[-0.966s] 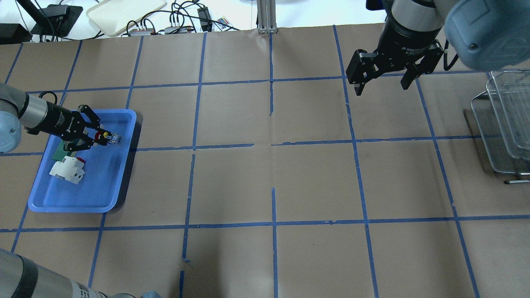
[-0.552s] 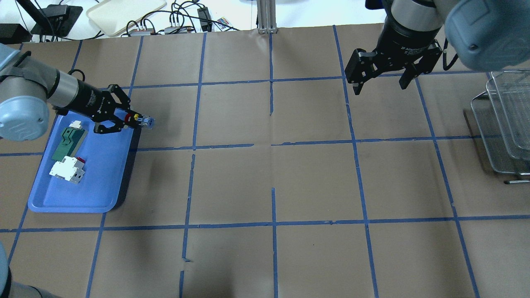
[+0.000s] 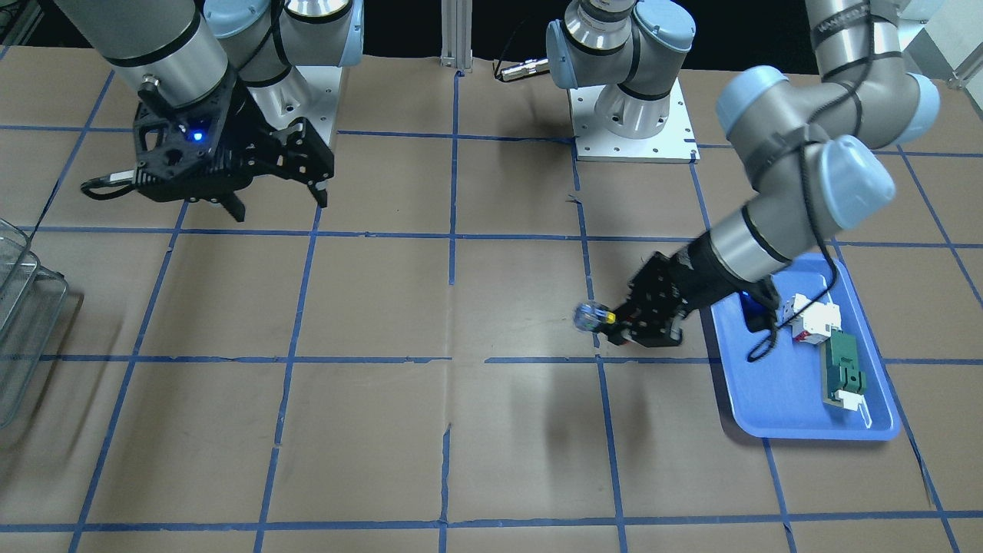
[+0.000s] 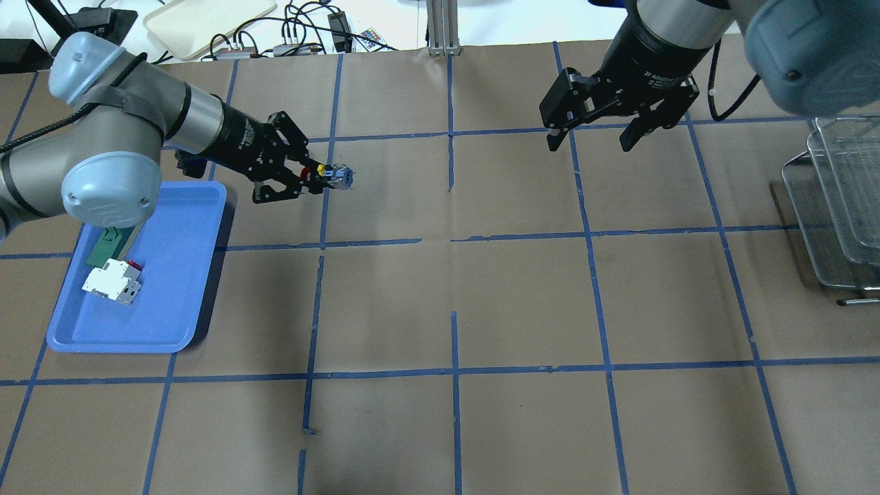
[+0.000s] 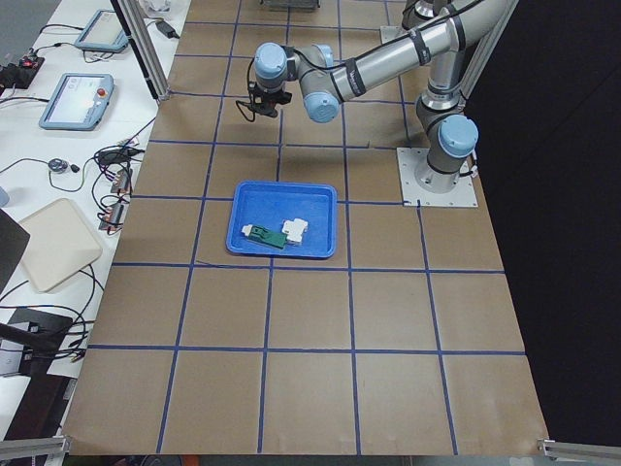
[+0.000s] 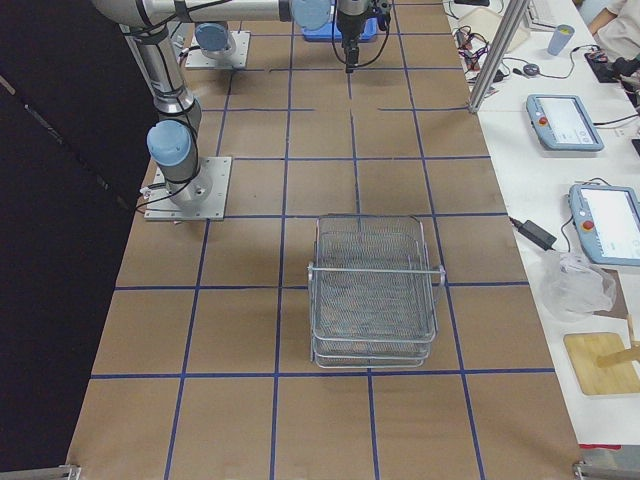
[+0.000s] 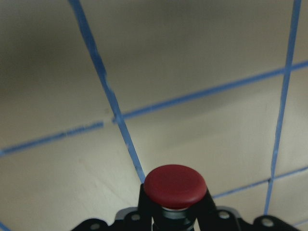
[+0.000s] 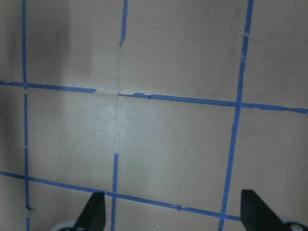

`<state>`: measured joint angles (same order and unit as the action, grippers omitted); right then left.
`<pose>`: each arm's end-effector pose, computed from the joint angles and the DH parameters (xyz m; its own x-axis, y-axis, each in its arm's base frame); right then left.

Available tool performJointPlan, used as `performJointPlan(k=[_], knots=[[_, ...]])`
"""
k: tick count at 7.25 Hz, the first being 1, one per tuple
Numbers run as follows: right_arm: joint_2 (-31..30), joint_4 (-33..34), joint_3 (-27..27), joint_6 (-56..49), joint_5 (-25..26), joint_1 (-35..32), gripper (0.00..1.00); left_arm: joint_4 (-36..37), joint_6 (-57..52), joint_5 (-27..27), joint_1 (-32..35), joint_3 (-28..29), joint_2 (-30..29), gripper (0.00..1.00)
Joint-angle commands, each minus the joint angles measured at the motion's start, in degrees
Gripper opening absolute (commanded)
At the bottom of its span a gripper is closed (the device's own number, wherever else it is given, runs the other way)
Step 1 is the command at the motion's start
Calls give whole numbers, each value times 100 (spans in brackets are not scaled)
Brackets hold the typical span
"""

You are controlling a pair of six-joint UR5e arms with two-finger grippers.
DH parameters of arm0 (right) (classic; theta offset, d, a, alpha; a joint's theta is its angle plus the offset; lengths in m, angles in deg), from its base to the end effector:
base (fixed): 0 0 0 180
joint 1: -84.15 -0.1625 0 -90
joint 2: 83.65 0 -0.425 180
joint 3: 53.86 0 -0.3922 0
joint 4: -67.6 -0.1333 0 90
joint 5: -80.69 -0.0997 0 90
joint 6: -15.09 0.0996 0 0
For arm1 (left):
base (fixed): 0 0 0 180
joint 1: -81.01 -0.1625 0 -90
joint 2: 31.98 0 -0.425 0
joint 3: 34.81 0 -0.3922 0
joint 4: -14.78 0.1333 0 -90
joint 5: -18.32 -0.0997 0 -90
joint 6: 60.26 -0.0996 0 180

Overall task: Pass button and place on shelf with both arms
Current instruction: 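Lift the button with the left gripper toward the right gripper while the right gripper approaches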

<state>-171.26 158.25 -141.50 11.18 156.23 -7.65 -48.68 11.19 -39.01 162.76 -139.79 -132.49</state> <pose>0.1741 -0.5054 0.4916 -0.9634 -0.1012 -0.2484 -0.0973 0.9949 -0.0278 -0.1087 -0.5541 0.3296 -0.1295 -0.9734 0.1891 -0.8368 0.2096 0.5058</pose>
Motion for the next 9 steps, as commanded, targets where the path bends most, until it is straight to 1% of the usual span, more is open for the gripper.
performJointPlan(k=[1, 2, 3, 4, 5, 6, 7, 8, 9], knots=[[-28, -48, 1, -397, -896, 4, 100, 45, 781, 214, 542, 13, 197, 0], [-28, -126, -16, -748, -1353, -5, 100, 45, 1071, 684, 587, 13, 311, 0], [33, -292, -25, -1343, -1706, -13, 100, 36, 1204, 793, 631, 4, 408, 0], [199, -572, -86, -1619, -2205, 39, 100, 27, 1353, 1081, 701, -5, 496, 0], [287, -654, -113, -1708, -2749, 274, 100, 27, 1581, 1206, 719, 4, 575, 0], [314, -811, -192, -1700, -3329, 485, 100, 27, 1731, 1581, 728, -5, 645, 0], [228, -987, -340, -1631, -3657, 470, 100, 18, 1794, 1690, 737, -14, 672, 0], [96, -988, -446, -1587, -3608, 444, 100, 27, 1942, 1943, 824, -22, 699, 0], [-79, -971, -526, -1203, -3468, 313, 100, 79, 2118, 1998, 999, -22, 725, 0]])
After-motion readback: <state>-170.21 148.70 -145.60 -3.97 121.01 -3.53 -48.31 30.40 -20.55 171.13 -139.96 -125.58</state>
